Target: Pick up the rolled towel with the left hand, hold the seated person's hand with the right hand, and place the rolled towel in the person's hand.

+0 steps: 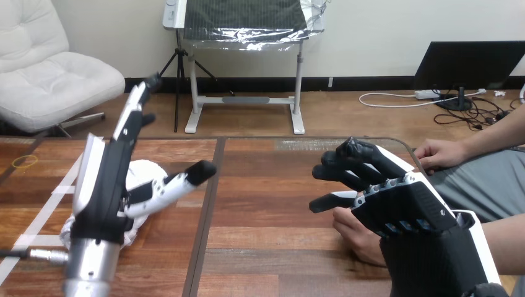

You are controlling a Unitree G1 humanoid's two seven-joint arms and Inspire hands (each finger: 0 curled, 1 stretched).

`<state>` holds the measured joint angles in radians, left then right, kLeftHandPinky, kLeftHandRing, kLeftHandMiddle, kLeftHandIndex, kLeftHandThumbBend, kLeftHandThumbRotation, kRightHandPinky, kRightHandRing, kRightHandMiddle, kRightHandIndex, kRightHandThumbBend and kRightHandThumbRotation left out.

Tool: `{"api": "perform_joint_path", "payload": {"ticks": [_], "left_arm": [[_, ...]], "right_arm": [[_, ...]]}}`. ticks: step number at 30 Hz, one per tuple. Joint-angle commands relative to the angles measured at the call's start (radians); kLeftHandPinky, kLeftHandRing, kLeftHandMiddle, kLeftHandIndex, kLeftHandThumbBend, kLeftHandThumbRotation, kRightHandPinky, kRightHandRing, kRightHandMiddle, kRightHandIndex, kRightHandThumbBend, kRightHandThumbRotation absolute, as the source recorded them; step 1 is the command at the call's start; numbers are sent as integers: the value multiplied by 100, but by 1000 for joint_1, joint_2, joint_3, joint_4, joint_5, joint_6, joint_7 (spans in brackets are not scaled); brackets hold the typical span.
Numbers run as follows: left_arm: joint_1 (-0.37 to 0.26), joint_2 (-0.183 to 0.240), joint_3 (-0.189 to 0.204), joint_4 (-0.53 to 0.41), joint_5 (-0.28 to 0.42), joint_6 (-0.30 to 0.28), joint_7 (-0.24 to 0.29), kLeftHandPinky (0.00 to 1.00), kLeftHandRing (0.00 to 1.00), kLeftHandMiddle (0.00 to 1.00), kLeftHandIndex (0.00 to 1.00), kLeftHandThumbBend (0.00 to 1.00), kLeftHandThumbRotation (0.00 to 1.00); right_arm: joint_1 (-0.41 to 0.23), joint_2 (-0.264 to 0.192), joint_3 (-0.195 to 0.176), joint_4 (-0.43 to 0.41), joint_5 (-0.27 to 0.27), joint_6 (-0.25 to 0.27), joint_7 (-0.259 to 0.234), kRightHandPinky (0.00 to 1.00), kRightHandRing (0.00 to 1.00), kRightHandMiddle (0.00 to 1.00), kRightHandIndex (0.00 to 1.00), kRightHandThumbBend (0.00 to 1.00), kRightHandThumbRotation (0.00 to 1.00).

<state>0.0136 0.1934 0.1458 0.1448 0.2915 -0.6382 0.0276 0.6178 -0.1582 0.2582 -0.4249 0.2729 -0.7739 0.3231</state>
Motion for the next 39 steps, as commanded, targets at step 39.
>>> {"api": "perform_joint_path", "payload": {"ticks": [39], "left_arm": [[-321,97,-121,63,379,344,219,98,96,99,99,98,49]], "right_arm": [[-78,30,-5,43,-14,-50,-12,59,76,78,80,85,97]]}}
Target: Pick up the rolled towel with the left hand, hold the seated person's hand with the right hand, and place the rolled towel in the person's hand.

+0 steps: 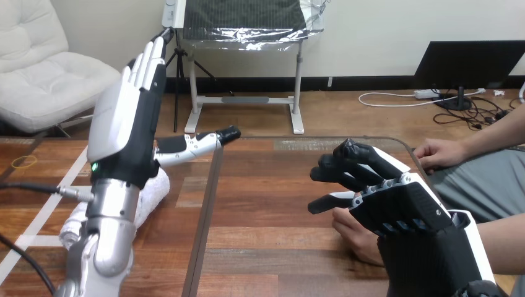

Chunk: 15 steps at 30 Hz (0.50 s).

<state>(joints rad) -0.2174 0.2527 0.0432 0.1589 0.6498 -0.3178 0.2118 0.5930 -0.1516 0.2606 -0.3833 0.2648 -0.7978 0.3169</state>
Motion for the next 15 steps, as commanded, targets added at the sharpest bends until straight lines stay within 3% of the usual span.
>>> {"api": "perform_joint_path", "payload": {"ticks": [1,15], "left_arm": [[-94,40,-21,55,22,27,39,97,96,98,99,98,48],[-170,79,-69,161,61,98,95,95,94,96,97,98,46]], "right_arm": [[-54,24,-8,2,-7,-26,-6,59,76,78,80,85,98],[-57,25,-6,7,-7,-30,-6,58,76,78,80,85,98]]}}
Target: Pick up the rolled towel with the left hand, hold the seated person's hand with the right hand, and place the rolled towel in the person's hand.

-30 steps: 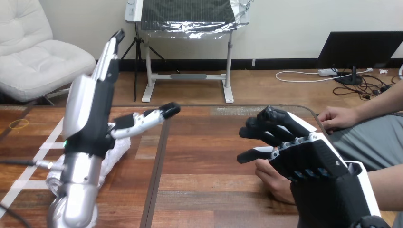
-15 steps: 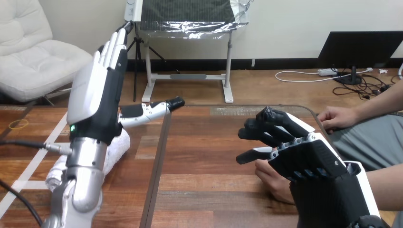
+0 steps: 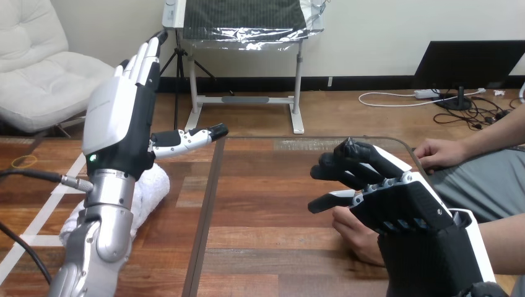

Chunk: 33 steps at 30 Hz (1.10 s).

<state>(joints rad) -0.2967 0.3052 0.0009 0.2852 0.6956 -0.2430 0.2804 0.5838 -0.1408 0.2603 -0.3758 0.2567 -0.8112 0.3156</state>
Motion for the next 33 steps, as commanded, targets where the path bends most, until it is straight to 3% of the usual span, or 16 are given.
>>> {"api": "perform_joint_path", "payload": {"ticks": [1,22,33], "left_arm": [[-94,28,-29,38,16,27,28,95,94,96,97,98,46],[-156,51,-85,143,47,178,56,93,92,94,94,97,49],[-166,53,-95,199,22,223,64,93,92,93,92,97,51]], "right_arm": [[-47,15,-6,-1,1,-15,-6,58,76,78,80,85,98],[-18,9,3,-46,0,20,-19,59,76,78,79,85,98],[-17,14,-2,-32,-7,-10,-20,61,76,78,79,84,99]]}}
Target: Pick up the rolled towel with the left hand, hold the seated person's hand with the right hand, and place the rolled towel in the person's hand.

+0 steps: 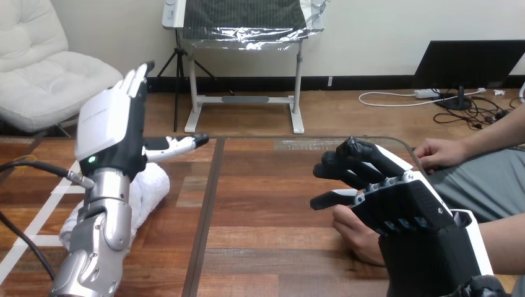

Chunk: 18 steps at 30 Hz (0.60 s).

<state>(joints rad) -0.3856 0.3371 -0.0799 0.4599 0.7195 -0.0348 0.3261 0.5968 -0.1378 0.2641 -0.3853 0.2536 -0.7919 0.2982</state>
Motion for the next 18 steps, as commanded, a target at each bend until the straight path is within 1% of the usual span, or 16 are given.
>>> {"api": "perform_joint_path", "payload": {"ticks": [1,10,13,14,18], "left_arm": [[-77,21,-15,26,-3,17,19,93,92,93,92,97,51],[-79,19,-22,59,2,59,42,92,91,92,91,97,49],[-81,21,-33,71,21,92,59,91,90,92,91,98,49],[-84,22,-43,81,39,113,72,91,90,92,90,98,50],[-90,25,-69,103,79,165,115,88,89,91,89,99,51]], "right_arm": [[-31,11,-7,-21,-5,-32,-2,61,76,78,79,84,99],[-20,3,-8,-28,-5,-27,-3,61,77,78,79,84,99],[-15,3,-9,-34,-8,-22,-7,61,77,78,79,84,99],[-13,4,-9,-37,-9,-21,-9,61,77,78,79,84,99],[-11,4,-10,-39,-12,-21,-11,61,76,78,79,84,99]]}}
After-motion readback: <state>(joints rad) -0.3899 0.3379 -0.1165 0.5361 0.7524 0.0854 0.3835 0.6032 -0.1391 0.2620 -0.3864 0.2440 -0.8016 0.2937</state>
